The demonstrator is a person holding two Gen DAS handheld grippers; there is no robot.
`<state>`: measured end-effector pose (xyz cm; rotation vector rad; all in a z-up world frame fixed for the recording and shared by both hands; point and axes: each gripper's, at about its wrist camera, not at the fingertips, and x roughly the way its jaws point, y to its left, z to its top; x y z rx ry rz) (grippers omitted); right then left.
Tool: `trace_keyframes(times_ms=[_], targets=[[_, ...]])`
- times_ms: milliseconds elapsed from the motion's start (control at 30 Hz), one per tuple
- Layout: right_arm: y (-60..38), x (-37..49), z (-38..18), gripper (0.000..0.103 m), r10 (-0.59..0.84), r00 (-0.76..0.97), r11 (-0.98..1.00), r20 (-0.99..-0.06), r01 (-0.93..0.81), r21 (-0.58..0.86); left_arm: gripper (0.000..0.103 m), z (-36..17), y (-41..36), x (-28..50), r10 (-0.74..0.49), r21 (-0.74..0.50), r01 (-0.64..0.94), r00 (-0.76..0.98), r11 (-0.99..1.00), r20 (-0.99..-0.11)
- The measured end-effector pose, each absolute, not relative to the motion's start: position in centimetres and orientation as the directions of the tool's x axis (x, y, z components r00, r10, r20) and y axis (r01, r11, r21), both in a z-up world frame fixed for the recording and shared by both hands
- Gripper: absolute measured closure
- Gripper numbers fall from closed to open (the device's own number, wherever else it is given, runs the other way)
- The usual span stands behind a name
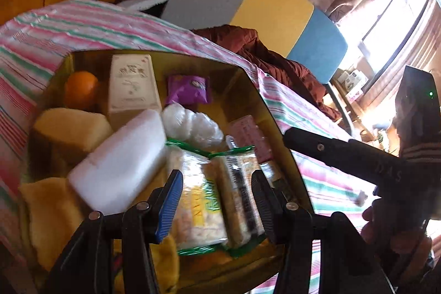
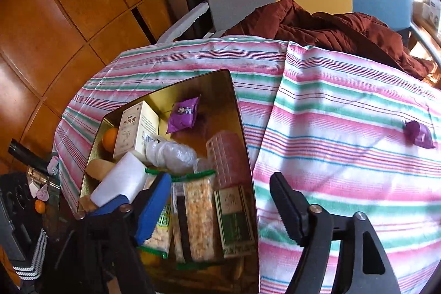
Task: Organize objects
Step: 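Lower the snack bar and pouch into the gold tray and open both tools, then move both tools back toward the second purple pouch and cotton ball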
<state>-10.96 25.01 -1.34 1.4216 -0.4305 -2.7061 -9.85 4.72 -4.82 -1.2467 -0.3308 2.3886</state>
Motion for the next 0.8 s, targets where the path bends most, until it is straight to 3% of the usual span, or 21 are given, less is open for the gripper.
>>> trace_keyframes(times_ms=[167, 400, 800], targets=[[23.9, -8.8, -1.2, 0.015, -0.143, -0.604, -0.969, -0.784, -0.076, 0.235, 0.051, -3.9, 4.1, -8.3, 0.39, -0.277, -0.277, -0.567, -0.92, -0.725], [22.5, -6.3, -1.1, 0.01, -0.079, -0.626, -0.984, -0.775, -0.074, 0.161, 0.051, -2.9, 3.2, -6.4, 0.298, -0.147, -0.28, -0.63, -0.949, -0.717], [23.9, -2.9, -1.2, 0.004, 0.026, -0.642, -0.987, -0.766, -0.139, 0.083, 0.051, -2.2, 4.0, -3.9, 0.285, -0.077, -0.33, -0.648, -0.941, -0.706]])
